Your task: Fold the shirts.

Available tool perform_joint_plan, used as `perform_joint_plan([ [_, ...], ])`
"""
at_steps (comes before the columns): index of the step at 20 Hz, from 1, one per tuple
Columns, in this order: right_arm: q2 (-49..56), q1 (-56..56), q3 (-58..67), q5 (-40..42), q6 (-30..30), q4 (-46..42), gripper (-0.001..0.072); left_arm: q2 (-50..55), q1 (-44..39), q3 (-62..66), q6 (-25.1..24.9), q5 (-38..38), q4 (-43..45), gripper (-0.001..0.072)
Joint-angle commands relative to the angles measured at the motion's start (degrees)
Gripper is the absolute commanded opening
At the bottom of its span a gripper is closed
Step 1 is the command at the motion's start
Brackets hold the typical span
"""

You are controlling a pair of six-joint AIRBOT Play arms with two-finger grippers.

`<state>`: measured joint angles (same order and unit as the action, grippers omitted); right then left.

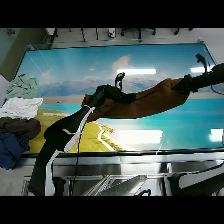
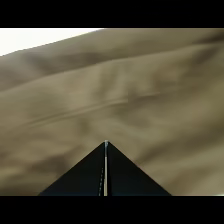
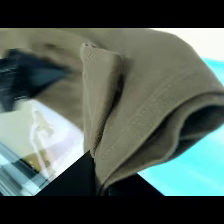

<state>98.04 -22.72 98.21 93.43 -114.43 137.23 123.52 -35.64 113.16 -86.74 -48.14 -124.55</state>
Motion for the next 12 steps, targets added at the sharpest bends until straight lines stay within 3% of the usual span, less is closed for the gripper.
perform_joint_plan([
  [1, -7.1, 0.0, 0.7, 2.3, 0.6, 0.0, 0.0026, 2.1, -0.6, 0.0, 1.5, 2.4, -0.1, 0.0015],
  [12, -10.3, 5.4, 0.7, 2.8, 1.7, 0.5, 0.0026, 3.7, -5.6, 0.0, 5.0, 4.5, -0.2, 0.0014],
])
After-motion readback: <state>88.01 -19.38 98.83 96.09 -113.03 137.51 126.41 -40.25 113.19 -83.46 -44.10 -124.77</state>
